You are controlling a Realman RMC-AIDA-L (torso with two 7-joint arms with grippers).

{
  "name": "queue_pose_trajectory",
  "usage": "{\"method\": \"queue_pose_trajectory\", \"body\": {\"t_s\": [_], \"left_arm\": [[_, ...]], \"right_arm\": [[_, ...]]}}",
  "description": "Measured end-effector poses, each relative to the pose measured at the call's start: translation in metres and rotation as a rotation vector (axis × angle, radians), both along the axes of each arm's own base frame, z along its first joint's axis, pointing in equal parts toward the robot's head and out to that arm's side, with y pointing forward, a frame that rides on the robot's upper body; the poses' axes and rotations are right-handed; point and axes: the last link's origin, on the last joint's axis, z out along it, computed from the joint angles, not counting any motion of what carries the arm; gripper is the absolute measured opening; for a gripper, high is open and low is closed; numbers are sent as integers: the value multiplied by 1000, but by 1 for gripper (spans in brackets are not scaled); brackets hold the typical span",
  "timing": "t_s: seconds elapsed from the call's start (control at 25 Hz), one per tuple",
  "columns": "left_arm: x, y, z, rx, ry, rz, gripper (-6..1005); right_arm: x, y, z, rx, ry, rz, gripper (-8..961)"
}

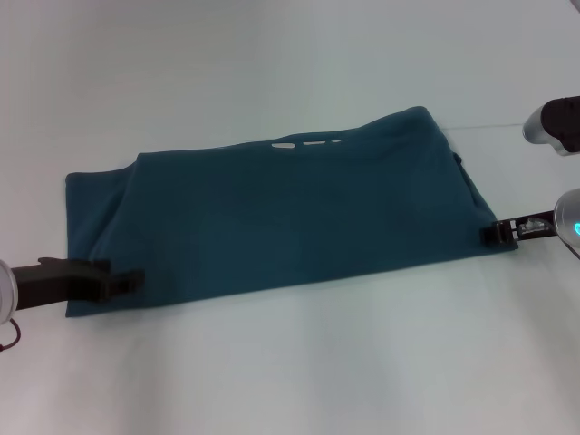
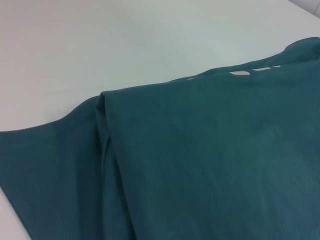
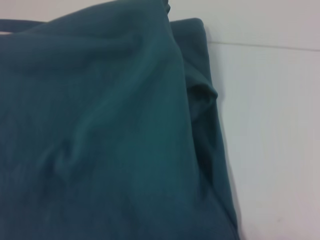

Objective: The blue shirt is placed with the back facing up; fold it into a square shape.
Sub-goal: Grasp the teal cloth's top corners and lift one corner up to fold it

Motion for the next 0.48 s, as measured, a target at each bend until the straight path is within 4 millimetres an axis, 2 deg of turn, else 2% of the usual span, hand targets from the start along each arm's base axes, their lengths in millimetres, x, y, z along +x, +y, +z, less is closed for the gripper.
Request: {"method": "queue_pose_trajectory", "body": {"t_s": [0.48], "left_arm": [[-1,-1,-2,-5,-3,5,601]], "right_arm": [[2,0,0,-4,-6,4,543]]}}
